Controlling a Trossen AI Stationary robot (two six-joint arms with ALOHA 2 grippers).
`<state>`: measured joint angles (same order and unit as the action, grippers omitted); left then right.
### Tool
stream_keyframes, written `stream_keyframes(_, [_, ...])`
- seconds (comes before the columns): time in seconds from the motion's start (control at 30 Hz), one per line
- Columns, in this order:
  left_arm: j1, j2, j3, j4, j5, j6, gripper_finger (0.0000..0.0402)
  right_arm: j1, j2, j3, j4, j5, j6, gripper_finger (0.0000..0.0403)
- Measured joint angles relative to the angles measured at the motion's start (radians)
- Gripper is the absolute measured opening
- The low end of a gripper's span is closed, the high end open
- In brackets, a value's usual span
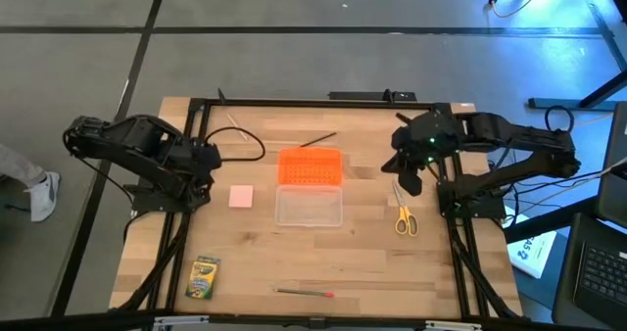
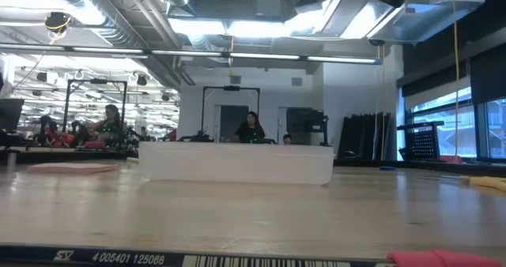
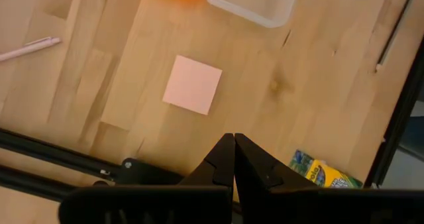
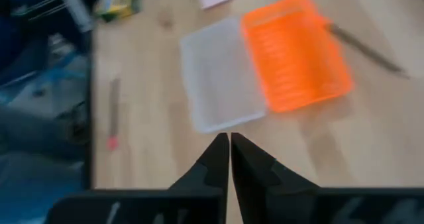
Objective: Pack school essentials
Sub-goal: Put the pink sticky notes into the supply box
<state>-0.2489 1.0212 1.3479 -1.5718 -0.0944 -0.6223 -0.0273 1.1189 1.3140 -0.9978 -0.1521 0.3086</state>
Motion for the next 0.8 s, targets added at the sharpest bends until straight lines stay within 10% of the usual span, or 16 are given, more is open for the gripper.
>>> stream_keyframes(0.8, [0.0, -0.013, 0.0, 0.018, 0.003, -0.075, 0.0, -0.003, 0.007, 0.0, 0.002, 0.011, -0.108, 0.002])
